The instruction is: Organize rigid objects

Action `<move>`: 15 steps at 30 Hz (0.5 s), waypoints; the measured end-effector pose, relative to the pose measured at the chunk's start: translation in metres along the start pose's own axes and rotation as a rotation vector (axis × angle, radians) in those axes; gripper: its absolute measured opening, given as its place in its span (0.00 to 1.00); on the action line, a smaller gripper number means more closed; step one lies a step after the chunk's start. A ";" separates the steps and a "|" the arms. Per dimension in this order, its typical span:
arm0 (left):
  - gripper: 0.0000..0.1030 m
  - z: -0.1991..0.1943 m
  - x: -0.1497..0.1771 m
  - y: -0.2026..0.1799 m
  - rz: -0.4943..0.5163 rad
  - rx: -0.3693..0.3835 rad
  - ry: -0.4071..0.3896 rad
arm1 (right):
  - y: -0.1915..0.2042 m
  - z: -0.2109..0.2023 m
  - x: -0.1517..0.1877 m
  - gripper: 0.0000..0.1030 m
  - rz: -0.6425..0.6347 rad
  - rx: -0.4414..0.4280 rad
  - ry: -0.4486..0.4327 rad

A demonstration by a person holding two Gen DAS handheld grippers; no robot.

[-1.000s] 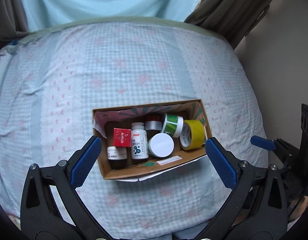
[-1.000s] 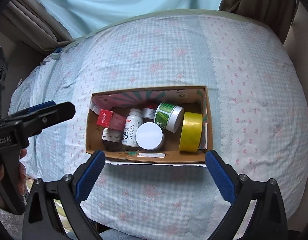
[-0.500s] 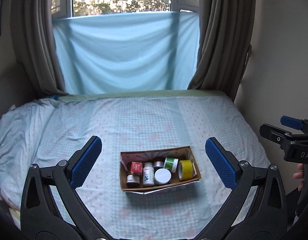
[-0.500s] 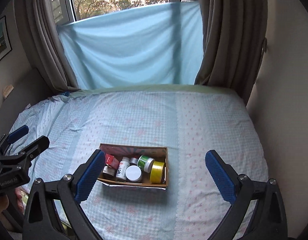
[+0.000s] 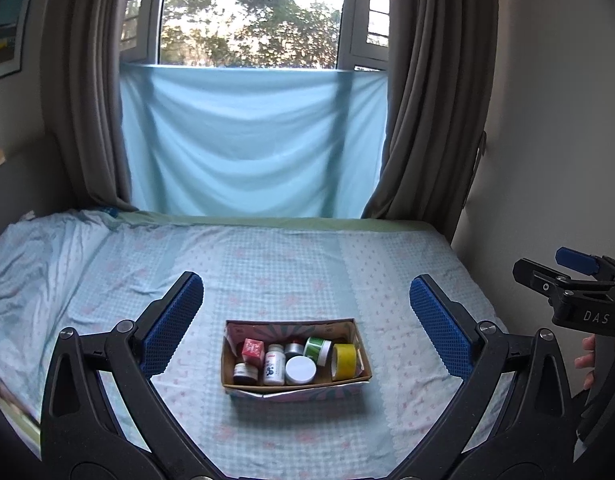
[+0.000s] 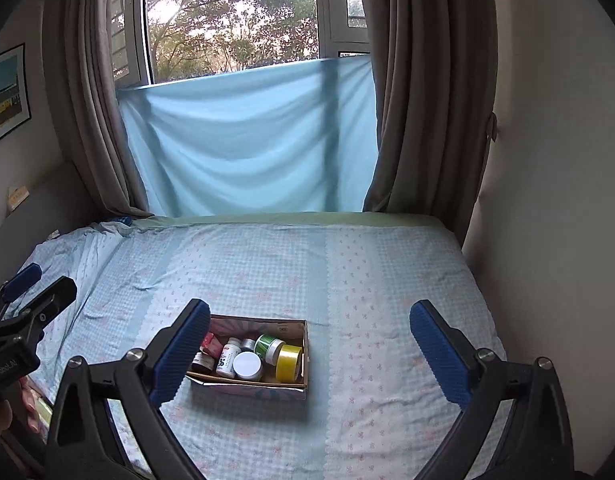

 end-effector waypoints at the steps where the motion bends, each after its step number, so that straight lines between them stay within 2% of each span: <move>1: 1.00 -0.001 0.000 -0.001 0.002 -0.002 -0.002 | -0.001 -0.003 0.001 0.97 -0.002 0.002 -0.005; 15: 1.00 -0.011 0.002 -0.006 0.012 -0.012 -0.033 | -0.004 -0.008 0.004 0.97 0.003 0.004 -0.026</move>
Point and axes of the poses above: each gripper's, at about its wrist camera, not at the fingertips, and z roughly the way its jaws point, y to its left, x to its underside, the point moved 6 cm from there along z, roughly the way its jaws point, and after that the axes turned 14 degrees about -z, right-handed, at the moved point
